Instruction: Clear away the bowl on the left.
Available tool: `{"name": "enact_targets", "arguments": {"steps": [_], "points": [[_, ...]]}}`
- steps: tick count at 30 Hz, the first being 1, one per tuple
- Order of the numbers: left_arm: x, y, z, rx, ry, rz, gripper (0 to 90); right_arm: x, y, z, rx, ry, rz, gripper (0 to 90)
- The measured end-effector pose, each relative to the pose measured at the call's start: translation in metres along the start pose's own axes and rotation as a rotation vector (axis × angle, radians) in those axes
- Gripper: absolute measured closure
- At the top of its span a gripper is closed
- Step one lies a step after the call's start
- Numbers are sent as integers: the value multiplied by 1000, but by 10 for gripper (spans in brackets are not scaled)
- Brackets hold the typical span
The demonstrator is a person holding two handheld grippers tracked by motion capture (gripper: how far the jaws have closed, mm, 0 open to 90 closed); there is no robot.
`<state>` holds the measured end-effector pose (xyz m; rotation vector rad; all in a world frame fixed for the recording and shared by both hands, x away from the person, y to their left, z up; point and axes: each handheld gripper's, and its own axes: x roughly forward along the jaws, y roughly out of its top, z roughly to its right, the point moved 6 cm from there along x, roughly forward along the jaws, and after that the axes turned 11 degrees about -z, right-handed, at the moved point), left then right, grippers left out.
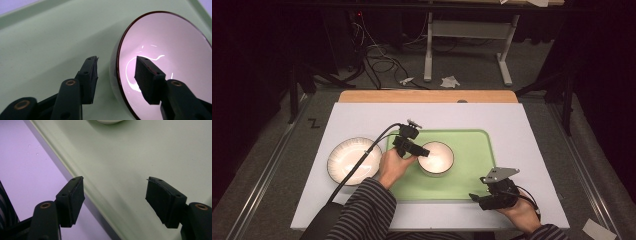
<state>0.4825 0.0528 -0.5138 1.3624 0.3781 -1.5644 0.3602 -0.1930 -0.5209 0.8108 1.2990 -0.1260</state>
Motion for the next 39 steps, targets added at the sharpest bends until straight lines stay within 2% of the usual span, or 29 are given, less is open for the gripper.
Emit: {"name": "enact_targets", "arguments": {"steps": [4,9,17,23,32,35,39], "points": [[-16,0,-2,8,11,28,499,1,0,0,-1,1,-7,325],[-29,-4,-3,24,35,34,486,0,0,0,2,0,-8,325],[-52,-13,-1,53,64,77,484,0,0,1,1,0,-9,325],[-67,-21,-1,73,98,89,484,0,-1,0,1,1,-8,325],[-80,-35,-9,55,102,111,483,2,0,0,6,2,-13,324],[-84,-42,-16,46,119,108,482,2,0,0,1,2,-11,324],[-89,-48,-22,31,115,117,481,2,0,-1,3,0,-12,324]]}}
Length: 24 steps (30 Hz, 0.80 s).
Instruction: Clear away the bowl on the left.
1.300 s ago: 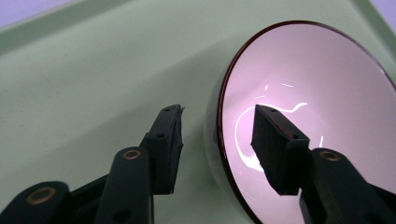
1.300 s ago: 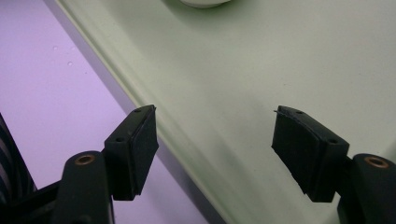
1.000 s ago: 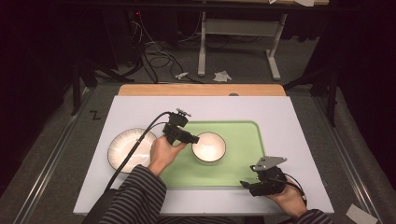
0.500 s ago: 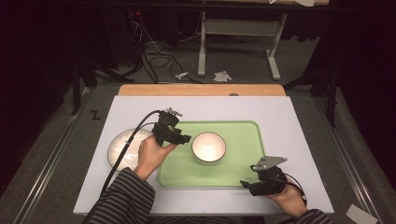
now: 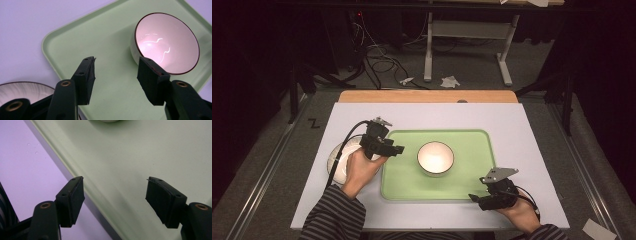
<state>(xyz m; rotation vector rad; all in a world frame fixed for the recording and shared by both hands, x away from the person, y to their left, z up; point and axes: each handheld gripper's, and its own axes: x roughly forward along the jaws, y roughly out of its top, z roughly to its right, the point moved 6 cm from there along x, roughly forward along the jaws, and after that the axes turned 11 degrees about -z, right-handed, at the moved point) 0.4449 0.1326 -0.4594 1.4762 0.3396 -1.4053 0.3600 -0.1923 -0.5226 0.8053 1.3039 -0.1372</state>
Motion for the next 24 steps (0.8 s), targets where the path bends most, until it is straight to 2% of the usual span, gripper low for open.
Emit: {"name": "enact_targets", "arguments": {"steps": [13,19,24], "points": [[-11,-15,-6,-16,4,18,480,1,0,0,-2,6,-7,324],[-13,-23,-7,-24,-6,18,476,1,0,-1,-3,3,-6,324],[-16,-28,-6,-38,-23,37,474,1,0,-1,-6,6,-13,324]]}}
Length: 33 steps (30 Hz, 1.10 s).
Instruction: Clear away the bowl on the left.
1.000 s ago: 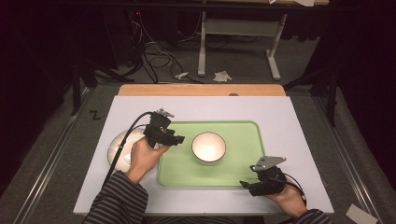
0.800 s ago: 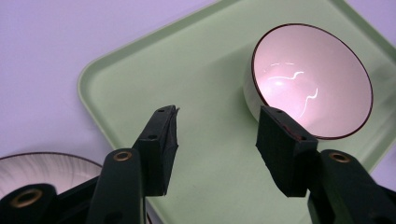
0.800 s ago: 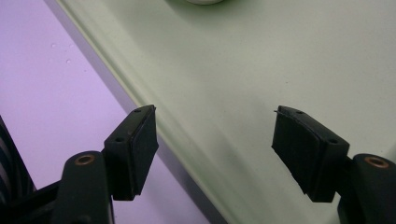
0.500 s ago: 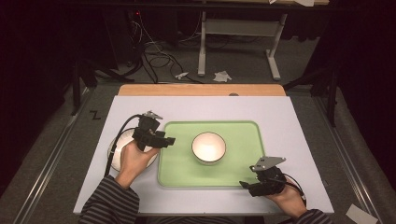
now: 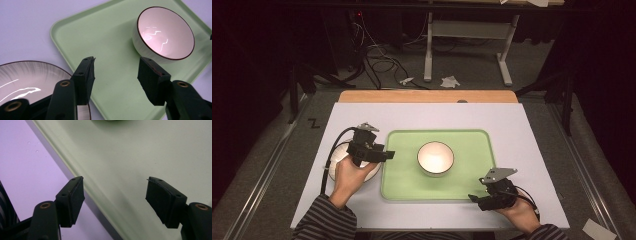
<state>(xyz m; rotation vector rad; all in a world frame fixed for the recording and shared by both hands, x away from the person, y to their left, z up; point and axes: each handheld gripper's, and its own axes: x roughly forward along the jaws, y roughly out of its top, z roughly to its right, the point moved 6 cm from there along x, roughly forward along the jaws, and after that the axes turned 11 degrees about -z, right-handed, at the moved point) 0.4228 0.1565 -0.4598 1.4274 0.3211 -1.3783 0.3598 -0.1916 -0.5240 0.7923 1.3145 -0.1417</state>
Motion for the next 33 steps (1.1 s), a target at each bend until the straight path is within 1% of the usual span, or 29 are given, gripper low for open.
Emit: {"name": "enact_targets", "arguments": {"steps": [6,8,11,18,25,28,33], "points": [[0,-10,1,1,-11,-7,474,0,0,0,3,-2,7,324],[0,-12,2,2,-16,-9,472,0,0,0,2,0,-2,324],[0,-16,5,10,-22,-10,471,0,0,0,2,-1,5,324],[1,-20,14,25,-38,-23,464,1,0,0,3,0,0,324],[6,-26,23,45,-49,-39,464,0,0,-1,3,-1,6,324],[8,-27,26,53,-54,-47,464,0,0,0,1,0,0,324],[13,-32,32,61,-63,-56,464,0,0,-1,3,-2,3,324]]}}
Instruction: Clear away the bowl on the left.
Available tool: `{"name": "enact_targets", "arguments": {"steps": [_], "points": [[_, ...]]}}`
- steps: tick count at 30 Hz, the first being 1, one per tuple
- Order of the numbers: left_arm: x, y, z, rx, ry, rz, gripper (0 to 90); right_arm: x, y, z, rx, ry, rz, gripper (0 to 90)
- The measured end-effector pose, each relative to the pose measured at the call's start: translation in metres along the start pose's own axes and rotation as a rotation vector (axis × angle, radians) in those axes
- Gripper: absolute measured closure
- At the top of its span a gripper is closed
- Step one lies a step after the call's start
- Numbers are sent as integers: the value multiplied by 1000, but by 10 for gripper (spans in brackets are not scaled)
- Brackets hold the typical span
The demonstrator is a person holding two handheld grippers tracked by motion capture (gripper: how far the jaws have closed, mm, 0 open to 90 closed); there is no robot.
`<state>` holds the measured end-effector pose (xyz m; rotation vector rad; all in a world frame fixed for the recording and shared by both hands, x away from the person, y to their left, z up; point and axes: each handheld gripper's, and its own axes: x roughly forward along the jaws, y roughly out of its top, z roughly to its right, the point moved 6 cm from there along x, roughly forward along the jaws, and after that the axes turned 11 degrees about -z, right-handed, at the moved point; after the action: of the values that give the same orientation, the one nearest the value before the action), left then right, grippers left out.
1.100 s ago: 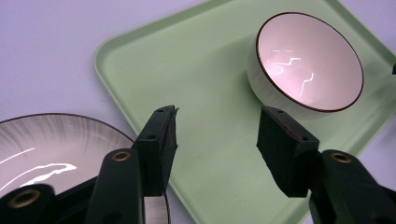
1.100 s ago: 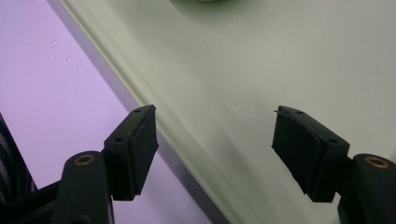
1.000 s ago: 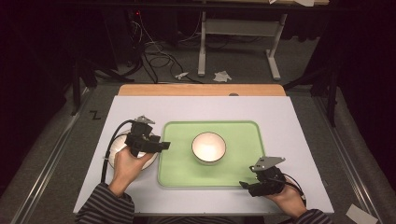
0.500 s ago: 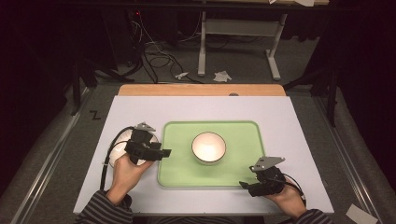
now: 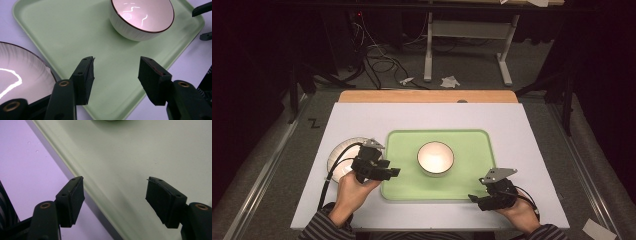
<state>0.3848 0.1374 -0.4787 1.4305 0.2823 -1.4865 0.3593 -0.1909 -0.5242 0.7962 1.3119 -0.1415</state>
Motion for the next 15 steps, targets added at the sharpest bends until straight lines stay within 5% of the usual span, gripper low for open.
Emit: {"name": "enact_targets", "arguments": {"steps": [15], "points": [[19,-9,10,26,-4,-30,465,0,0,0,-1,1,2,324]]}}
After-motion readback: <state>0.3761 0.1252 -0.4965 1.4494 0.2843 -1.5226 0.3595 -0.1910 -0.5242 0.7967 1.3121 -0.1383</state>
